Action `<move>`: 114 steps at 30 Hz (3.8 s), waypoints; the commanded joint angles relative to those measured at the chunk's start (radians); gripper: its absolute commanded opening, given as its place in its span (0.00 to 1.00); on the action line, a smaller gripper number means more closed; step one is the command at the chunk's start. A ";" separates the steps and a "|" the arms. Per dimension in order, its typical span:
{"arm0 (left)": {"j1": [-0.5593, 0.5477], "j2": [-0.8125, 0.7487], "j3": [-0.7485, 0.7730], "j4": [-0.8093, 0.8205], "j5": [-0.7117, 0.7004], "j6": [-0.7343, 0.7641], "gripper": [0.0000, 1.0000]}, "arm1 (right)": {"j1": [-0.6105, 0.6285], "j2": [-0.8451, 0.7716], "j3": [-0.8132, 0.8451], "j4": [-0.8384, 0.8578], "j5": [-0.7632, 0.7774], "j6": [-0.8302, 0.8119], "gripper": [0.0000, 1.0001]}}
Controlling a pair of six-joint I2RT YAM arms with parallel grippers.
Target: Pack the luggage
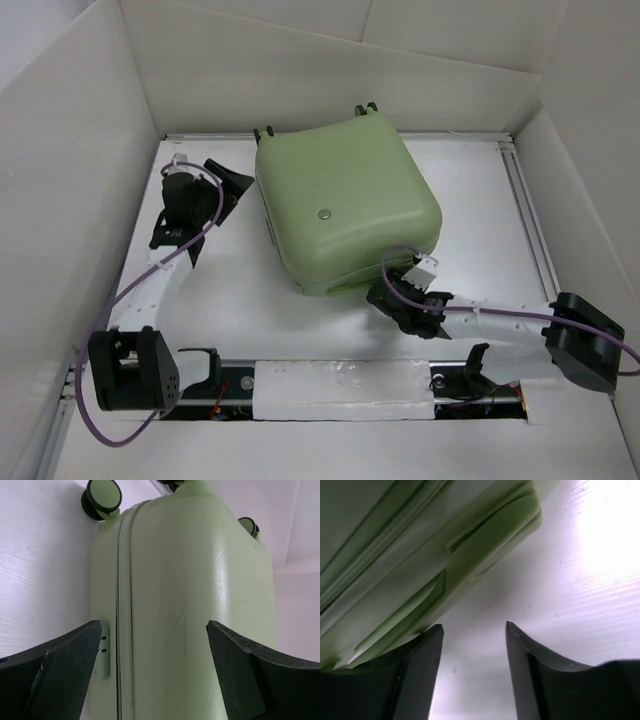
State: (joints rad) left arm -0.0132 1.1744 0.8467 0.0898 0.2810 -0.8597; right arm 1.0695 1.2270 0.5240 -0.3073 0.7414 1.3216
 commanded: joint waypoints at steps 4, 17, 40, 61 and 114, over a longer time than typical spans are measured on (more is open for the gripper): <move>0.002 0.106 0.172 0.042 0.003 0.025 0.87 | -0.132 0.014 0.024 0.209 -0.013 -0.094 0.38; 0.002 0.554 0.567 0.031 0.026 0.060 0.94 | -0.342 -0.595 -0.145 0.066 -0.124 -0.304 0.06; -0.042 1.044 0.876 0.516 0.305 -0.237 0.27 | -0.327 -0.414 -0.185 0.379 -0.496 -0.496 0.61; 0.048 0.230 -0.165 0.699 0.132 -0.237 0.00 | -0.682 0.117 0.496 0.287 -0.927 -0.785 0.52; 0.067 0.096 -0.058 0.287 0.057 0.012 0.00 | -0.261 -0.396 -0.165 0.546 -0.464 -0.809 0.39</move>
State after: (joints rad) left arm 0.0818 1.2797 0.8154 0.3141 0.2348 -0.8356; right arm 0.8078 0.8341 0.3534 0.0673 0.2462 0.5331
